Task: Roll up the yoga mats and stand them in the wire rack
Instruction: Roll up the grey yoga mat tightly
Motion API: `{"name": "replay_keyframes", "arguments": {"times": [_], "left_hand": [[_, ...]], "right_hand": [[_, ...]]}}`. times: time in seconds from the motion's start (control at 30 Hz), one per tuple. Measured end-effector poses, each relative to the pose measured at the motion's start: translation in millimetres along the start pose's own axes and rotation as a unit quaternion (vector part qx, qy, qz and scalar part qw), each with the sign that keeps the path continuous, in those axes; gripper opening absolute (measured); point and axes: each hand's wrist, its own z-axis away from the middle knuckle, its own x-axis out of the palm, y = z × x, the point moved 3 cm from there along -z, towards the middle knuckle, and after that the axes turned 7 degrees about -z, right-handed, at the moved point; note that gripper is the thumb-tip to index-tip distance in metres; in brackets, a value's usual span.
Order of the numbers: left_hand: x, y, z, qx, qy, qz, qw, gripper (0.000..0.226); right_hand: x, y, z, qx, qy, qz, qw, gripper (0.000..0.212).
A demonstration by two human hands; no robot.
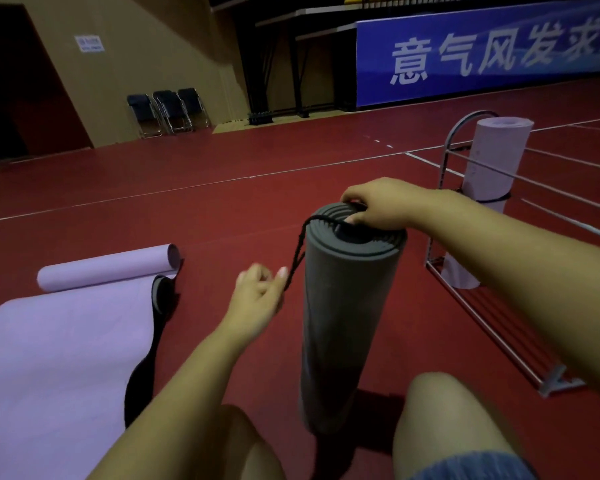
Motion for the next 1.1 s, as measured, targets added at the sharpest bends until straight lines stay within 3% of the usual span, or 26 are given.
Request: {"name": "replay_keyframes", "arguments": {"times": [0.03,0.1,0.17,0.2,0.27,0.3,0.37,0.4,0.47,0.5,0.53,0.57,0.63,0.7,0.73,0.8,0.83,0.87,0.97,1.03,1.07,1.1], "left_hand": [[-9.8,21.9,1.9,0.081,0.055,-0.039,0.994,0.056],[-24.9,78.9,8.7,0.229,0.123,-0.016,0.965,0.051],[-20.7,130.4,32.9,0.301,0.073,0.034,0.950,0.040],[-4.8,143.8,43.4,0.324,0.042,0.009,0.945,0.033],[42.7,139.8,61.1,0.346,0.002,-0.145,0.927,0.024],[69.7,121.5,66.5,0.317,-0.089,-0.227,0.916,0.022],[106.3,55.7,77.7,0.260,-0.287,-0.397,0.832,0.025],[115.0,14.2,80.6,0.219,-0.354,-0.418,0.807,0.030],[103.1,-47.1,70.7,0.060,-0.426,-0.372,0.823,0.038],[89.7,-59.8,58.3,0.005,-0.418,-0.308,0.855,0.027],[72.5,-61.3,43.7,-0.049,-0.387,-0.227,0.892,0.014],[52.8,-55.7,27.4,-0.127,-0.334,-0.136,0.924,0.018],[8.6,-39.0,-3.6,-0.185,-0.155,0.046,0.969,0.020],[-31.3,-16.3,-21.3,-0.269,-0.029,0.230,0.935,0.036],[-47.0,-1.3,-27.3,-0.278,-0.018,0.255,0.926,0.050],[-68.1,25.9,-38.1,-0.242,-0.066,0.116,0.961,0.061],[-74.9,36.1,-41.2,-0.219,-0.085,0.033,0.971,0.056],[-80.2,43.5,-42.1,-0.217,-0.108,-0.027,0.970,0.046],[-86.5,47.0,-45.2,-0.224,-0.182,-0.065,0.955,0.027],[-88.6,45.7,-51.7,-0.218,-0.198,-0.093,0.951,0.023],[-89.4,45.3,-54.6,-0.216,-0.197,-0.103,0.951,0.023],[-89.2,44.9,-57.1,-0.214,-0.196,-0.101,0.951,0.023]], "right_hand": [[2.9,-3.3,-4.5,0.004,0.010,0.014,1.000,0.040],[6.3,-8.3,-13.4,0.019,0.031,0.037,0.999,0.037],[8.3,-20.7,-20.3,0.017,0.049,0.056,0.997,0.037],[7.8,-27.5,-23.4,0.016,0.050,0.061,0.997,0.038],[7.2,-38.3,-29.7,0.014,0.038,0.058,0.997,0.038],[6.9,-41.4,-32.4,0.016,0.035,0.055,0.998,0.037],[7.1,-41.8,-35.1,0.030,0.041,0.046,0.998,0.039],[8.4,-40.5,-35.9,0.041,0.049,0.030,0.998,0.041],[15.1,-36.7,-39.9,0.059,0.068,-0.027,0.996,0.046],[17.4,-35.3,-41.3,0.068,0.078,-0.059,0.993,0.047],[18.1,-34.1,-41.9,0.077,0.090,-0.090,0.989,0.048],[18.7,-31.8,-43.0,0.088,0.099,-0.119,0.984,0.049],[20.2,-27.3,-42.5,0.108,0.100,-0.164,0.975,0.049],[21.2,-25.0,-42.9,0.110,0.093,-0.218,0.965,0.046],[24.0,-23.3,-43.4,0.101,0.090,-0.283,0.949,0.041],[38.6,-18.5,-41.8,0.093,0.059,-0.491,0.864,0.031],[51.1,-13.0,-40.1,0.114,0.047,-0.562,0.818,0.032],[67.5,-6.5,-36.8,0.139,0.037,-0.577,0.804,0.033],[132.6,7.9,-13.3,0.202,-0.018,-0.460,0.864,0.030],[163.9,8.3,-0.8,0.225,-0.059,-0.490,0.840,0.029],[172.0,8.4,-1.7,0.223,-0.048,-0.510,0.829,0.029],[174.7,9.6,-7.3,0.215,-0.023,-0.495,0.842,0.029]]}}
